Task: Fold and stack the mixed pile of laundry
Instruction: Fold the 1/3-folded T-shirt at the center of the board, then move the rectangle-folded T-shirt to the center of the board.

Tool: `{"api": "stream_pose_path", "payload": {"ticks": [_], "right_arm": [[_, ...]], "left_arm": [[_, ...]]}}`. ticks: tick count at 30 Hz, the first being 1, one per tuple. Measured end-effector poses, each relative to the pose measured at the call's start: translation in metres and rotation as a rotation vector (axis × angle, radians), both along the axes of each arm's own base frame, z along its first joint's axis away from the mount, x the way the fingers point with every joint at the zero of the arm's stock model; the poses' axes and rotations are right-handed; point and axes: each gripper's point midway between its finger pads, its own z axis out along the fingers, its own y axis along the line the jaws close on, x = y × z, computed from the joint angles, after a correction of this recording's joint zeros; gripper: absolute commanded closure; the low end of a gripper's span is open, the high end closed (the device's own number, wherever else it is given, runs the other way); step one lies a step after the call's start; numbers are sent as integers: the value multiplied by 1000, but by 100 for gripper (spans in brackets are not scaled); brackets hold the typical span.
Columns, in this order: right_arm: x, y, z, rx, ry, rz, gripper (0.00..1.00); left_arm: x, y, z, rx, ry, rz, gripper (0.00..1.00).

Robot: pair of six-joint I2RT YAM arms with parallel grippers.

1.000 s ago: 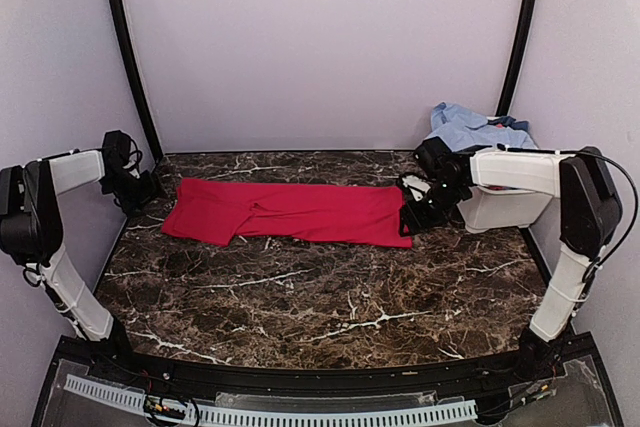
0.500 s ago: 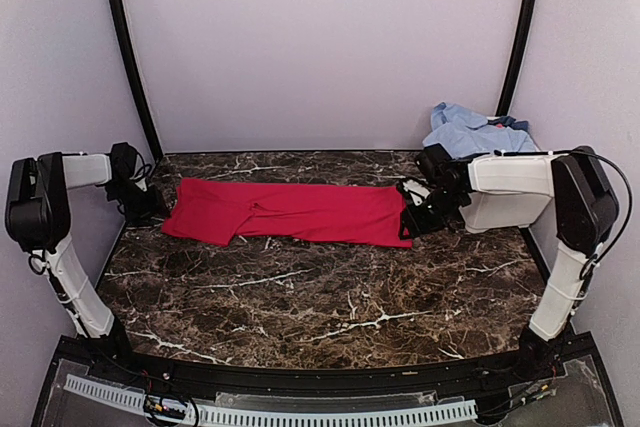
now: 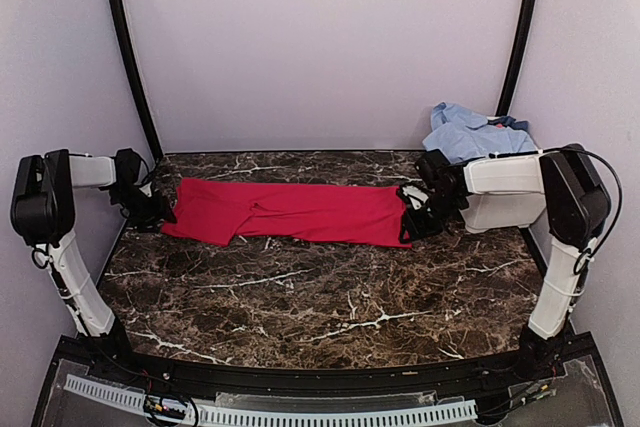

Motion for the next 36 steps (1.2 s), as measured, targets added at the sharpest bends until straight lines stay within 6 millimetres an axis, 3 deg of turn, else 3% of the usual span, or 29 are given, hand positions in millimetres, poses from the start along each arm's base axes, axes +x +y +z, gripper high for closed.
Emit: {"api": "stream_pose_path", "payload": {"ticks": [7,18,25,36], "right_arm": [[1,1,-2,6,3,0,81],[-1,1,-9,-4,19,2,100],[0,0,-10,-8,18,4,100],[0,0,-10,-10,17,4,100]], "left_arm": [[-1,-4,-5,-21,11,-7,58],[0,3,-4,15,9,0,53],[3,4,3,29,-15,-1,52],[11,-4,7,5,-54,-29,62]]}}
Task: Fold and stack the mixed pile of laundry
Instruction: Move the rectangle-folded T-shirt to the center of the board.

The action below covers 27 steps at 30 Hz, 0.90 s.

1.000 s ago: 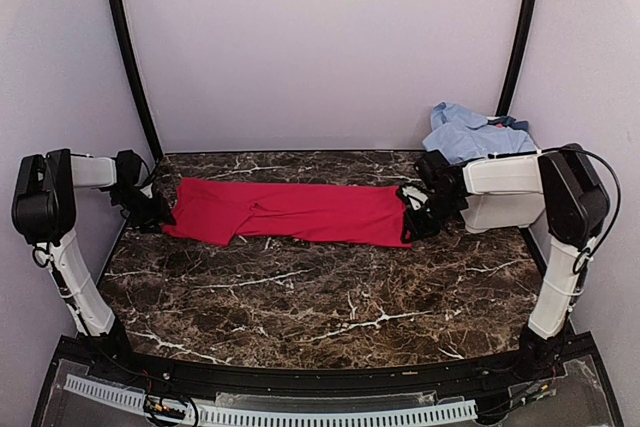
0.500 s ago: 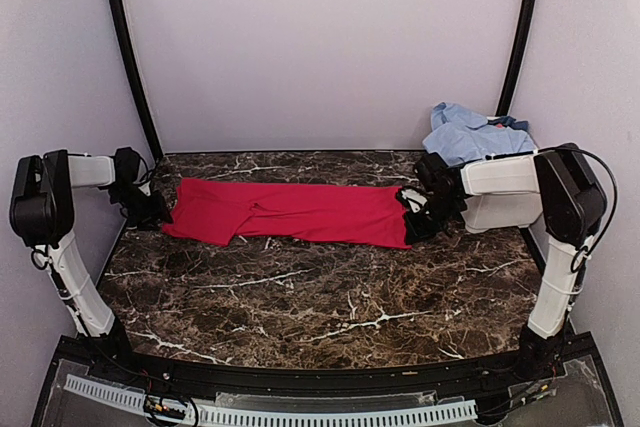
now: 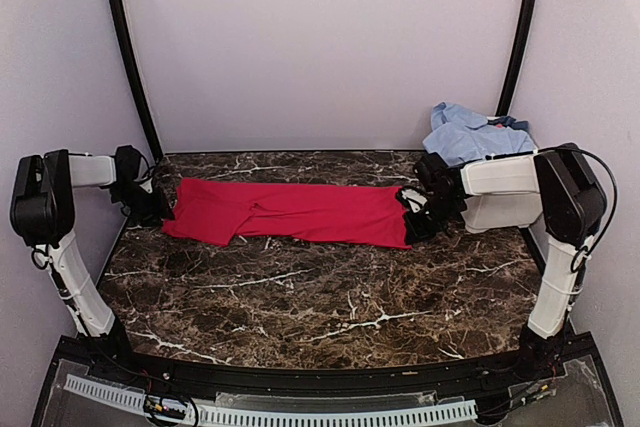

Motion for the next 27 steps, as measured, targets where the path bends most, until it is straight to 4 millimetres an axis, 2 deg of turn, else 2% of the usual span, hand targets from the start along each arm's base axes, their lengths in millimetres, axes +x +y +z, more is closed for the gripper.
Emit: {"api": "stream_pose_path", "payload": {"ticks": [14,20,27], "right_arm": [[2,-3,-1,-17,-8,-7,100],[2,-3,-1,-18,-8,-6,100],[2,-4,-1,-24,-10,-9,100]], "left_arm": [[-4,8,-14,48,50,18,83],[-5,9,-14,53,53,20,99],[-5,9,-14,53,55,17,100]]}}
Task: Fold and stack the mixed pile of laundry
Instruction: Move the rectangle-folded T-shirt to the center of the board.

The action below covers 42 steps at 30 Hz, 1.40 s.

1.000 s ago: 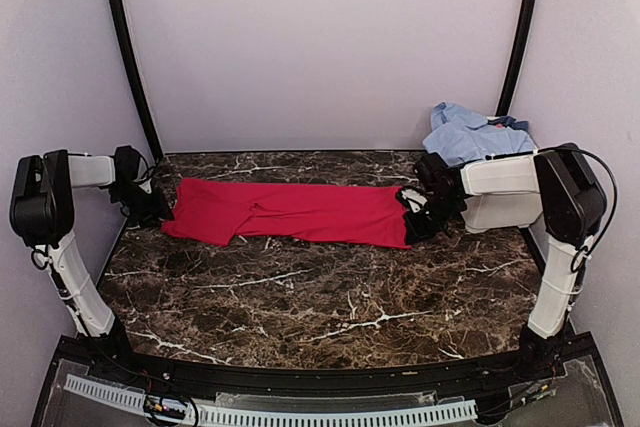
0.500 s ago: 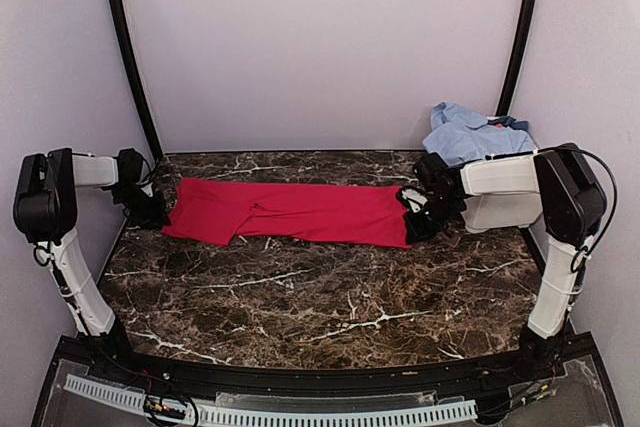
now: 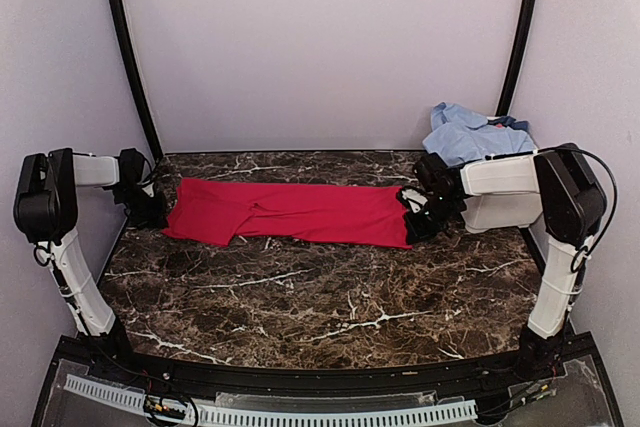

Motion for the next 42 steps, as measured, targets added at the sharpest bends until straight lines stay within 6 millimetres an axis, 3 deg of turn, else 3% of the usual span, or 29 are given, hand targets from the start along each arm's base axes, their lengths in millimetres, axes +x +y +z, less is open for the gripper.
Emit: {"api": "stream_pose_path", "payload": {"ticks": [12,18,23,25,26,30,32,37,42], "right_arm": [[2,-10,15,-42,-45,-18,100],[-8,-18,12,-68,-29,-24,100],[-25,-32,8,-112,-2,-32,100],[-31,-35,4,-125,17,-31,100],[-33,-36,3,-128,25,-31,100],[-36,-38,2,-134,39,-31,82],[-38,-38,2,-137,45,-30,70],[-38,-37,12,-125,41,-39,47],[-28,-23,44,-58,-34,-27,39]], "left_arm": [[-12,21,12,124,43,54,100],[-21,28,23,186,56,66,100],[-32,30,15,245,93,59,100],[-37,31,11,261,116,56,96],[-38,31,8,267,127,54,85],[-43,33,4,283,155,53,48],[-44,35,7,294,154,74,42],[-43,43,47,305,55,156,41],[-39,27,105,170,-143,216,45]]}}
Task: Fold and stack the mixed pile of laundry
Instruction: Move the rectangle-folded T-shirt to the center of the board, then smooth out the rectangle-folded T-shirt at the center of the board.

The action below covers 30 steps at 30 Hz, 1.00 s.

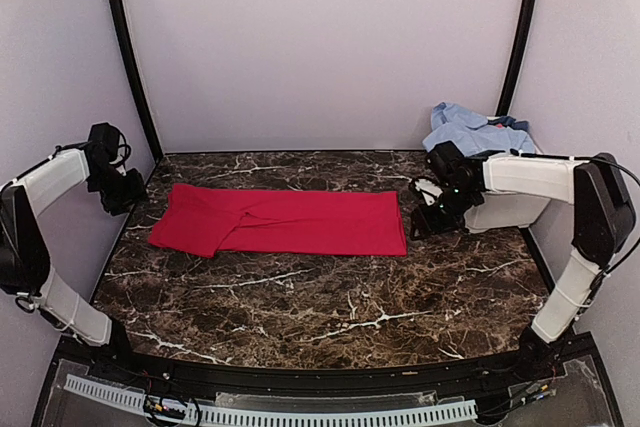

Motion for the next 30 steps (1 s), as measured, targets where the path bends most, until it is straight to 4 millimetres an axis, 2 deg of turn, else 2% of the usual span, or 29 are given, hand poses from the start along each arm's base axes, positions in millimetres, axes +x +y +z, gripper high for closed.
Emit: {"api": "stream_pose_path", "payload": {"ticks": [3,8,12,17,24,30], "right_arm": [[3,16,15,43,-38,33,39],[-1,47,28,97,-60,103,39],[0,67,35,130,-77,139,39],[0,71,29,133,-66,146,39],[-1,71,27,130,-63,145,40],[-1,70,26,125,-61,144,40]], "left_arm": [[-8,-23,9,-119,-72,-18,48],[-33,-62,-12,-292,-60,-38,53],[-46,-82,-27,-373,-45,-37,55],[-49,-90,-46,-429,-29,-11,56],[-47,-92,-87,-469,3,33,52],[-45,-91,-106,-469,-5,51,51]]}}
